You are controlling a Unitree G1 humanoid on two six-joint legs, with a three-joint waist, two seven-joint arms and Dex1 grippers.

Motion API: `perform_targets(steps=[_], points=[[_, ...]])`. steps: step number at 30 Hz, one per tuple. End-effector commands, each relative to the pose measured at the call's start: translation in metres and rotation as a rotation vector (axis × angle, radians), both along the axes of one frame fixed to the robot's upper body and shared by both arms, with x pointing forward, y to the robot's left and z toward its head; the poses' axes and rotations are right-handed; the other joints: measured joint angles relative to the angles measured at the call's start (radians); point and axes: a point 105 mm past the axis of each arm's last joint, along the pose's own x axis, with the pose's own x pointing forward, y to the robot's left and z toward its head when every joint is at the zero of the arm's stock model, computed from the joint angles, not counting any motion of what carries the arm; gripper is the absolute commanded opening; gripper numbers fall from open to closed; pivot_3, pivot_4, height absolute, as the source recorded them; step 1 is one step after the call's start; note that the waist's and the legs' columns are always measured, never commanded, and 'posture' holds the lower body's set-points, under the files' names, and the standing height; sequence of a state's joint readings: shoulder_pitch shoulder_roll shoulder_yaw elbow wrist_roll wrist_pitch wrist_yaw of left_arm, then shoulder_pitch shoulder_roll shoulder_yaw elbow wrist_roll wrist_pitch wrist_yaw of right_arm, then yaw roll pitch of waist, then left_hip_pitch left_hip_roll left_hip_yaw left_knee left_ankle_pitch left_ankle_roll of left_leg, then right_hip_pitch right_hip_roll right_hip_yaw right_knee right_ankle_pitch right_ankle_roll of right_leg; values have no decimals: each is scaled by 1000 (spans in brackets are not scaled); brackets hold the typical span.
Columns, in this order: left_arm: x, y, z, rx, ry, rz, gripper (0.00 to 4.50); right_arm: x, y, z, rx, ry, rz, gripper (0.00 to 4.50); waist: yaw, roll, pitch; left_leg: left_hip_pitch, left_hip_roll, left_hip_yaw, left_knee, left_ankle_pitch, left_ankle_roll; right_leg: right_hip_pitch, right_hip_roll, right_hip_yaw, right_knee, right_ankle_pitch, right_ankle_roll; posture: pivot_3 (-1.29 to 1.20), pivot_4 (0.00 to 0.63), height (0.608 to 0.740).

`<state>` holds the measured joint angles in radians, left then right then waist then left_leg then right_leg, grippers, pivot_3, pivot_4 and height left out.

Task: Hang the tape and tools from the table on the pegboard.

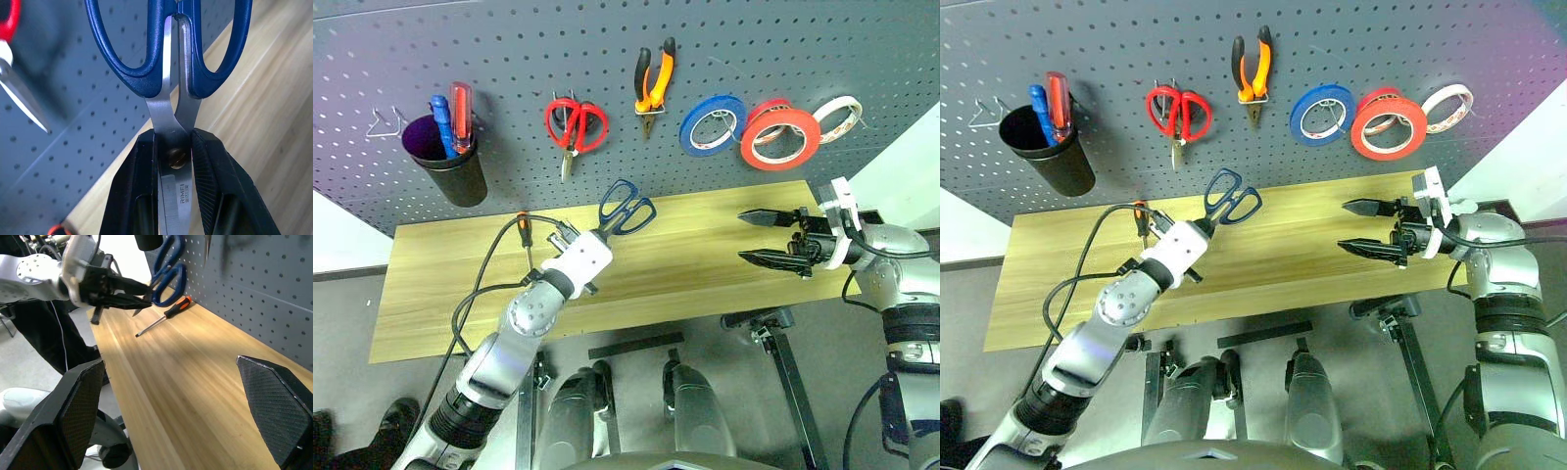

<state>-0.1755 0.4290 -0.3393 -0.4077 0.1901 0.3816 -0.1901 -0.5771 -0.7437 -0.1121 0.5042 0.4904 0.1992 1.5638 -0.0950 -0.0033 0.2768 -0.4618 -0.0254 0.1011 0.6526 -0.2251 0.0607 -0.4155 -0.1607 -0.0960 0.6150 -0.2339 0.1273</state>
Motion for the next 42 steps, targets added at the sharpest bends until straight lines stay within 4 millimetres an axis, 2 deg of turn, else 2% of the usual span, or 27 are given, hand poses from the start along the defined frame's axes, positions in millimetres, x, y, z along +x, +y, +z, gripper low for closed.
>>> perform_targets(steps=[1, 8, 15, 23, 30, 42], points=[[0, 9, 30, -11, -171, 37, 692, 1, -3, 10, -2, -45, 10, 4500, -1, 0, -1, 0, 0, 0, 1, 0, 0, 0, 0, 0, 0, 1, 0, -258, 161, 740], [1, 26, 57, -83, -297, 95, 692, -2, -10, 13, 27, -43, 14, 4500, -1, 2, -13, 0, 0, 1, 7, -2, 3, 2, 0, 0, 0, 4, 3, -253, 142, 740], [0, 30, 72, -123, -359, 76, 692, -6, -18, 27, 125, -88, 4, 4500, -1, 3, -25, 0, 0, 2, 12, -3, 5, 4, 0, 0, 1, 7, 5, -255, 141, 740], [12, 46, 86, -134, -425, 160, 692, -22, -18, 35, 210, -93, 59, 4500, -2, 4, -35, 0, 1, 3, 13, -3, 5, 4, 0, 0, 1, 9, 5, -262, 140, 740], [19, 48, 88, -153, -401, 152, 692, -30, -17, 40, 228, -116, 89, 4500, -3, 4, -38, 0, 1, 3, 15, -3, 5, 4, 0, 0, 3, 9, 5, -272, 147, 740], [30, 48, 69, -255, -251, 131, 692, -34, -15, 43, 241, -108, 109, 4500, -2, 4, -38, 0, 1, 3, 16, -3, 5, 4, 0, 0, 3, 9, 5, -284, 159, 740]])
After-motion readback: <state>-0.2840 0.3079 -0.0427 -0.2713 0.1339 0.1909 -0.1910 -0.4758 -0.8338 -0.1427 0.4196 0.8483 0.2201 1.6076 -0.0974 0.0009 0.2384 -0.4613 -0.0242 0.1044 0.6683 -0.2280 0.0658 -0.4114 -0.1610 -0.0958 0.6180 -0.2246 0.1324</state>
